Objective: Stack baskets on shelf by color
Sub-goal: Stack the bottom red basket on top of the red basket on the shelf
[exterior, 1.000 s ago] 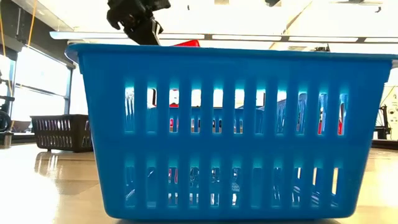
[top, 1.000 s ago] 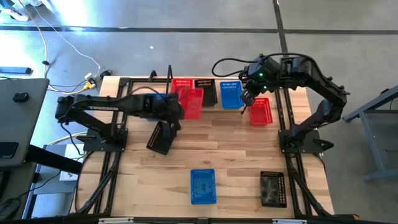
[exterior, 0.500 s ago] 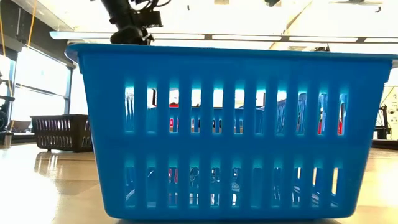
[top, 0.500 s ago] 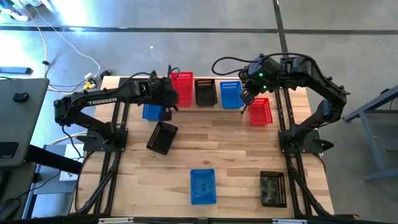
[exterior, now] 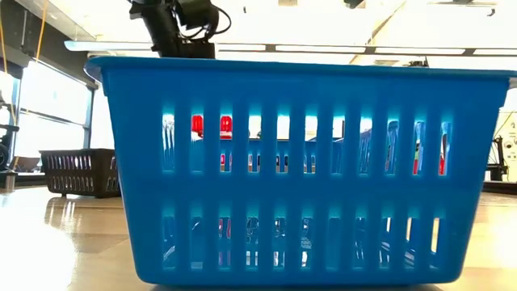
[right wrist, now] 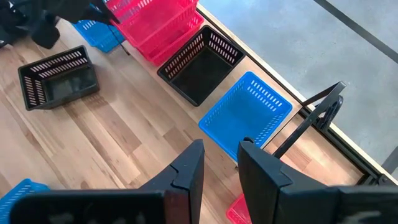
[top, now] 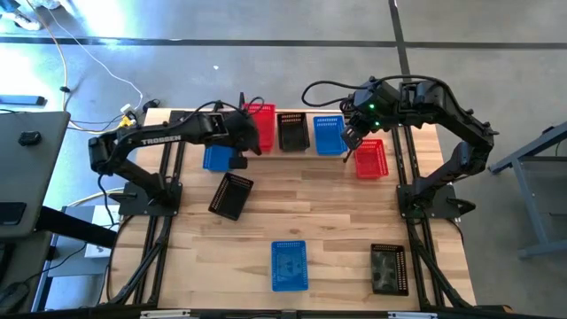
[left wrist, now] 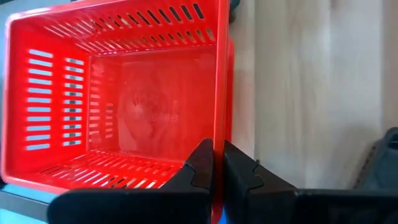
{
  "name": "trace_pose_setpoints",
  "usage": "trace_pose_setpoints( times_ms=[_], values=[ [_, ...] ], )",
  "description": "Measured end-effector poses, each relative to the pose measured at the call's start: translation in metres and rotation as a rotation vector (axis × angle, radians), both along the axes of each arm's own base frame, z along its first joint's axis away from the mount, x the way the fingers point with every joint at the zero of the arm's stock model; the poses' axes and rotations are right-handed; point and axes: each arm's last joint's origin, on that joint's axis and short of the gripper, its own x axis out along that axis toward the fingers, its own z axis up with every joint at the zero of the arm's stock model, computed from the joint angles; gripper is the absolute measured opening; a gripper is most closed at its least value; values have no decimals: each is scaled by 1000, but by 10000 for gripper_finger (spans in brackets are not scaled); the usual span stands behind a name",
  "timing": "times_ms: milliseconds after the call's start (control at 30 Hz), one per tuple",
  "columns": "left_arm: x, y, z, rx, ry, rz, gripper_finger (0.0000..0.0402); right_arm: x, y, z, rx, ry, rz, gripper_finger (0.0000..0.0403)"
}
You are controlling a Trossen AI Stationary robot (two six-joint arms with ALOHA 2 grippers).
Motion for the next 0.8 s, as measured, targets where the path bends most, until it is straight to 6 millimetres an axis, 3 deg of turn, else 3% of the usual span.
trace_pose_setpoints(
  times_ms=[533,800],
  values=[
    [7,9,-14,9,50,12,2,0,0,0,0,0,0,85],
    [8,11,-21,2,73,43,34,0,0,0,3,-1,-2,85]
  ],
)
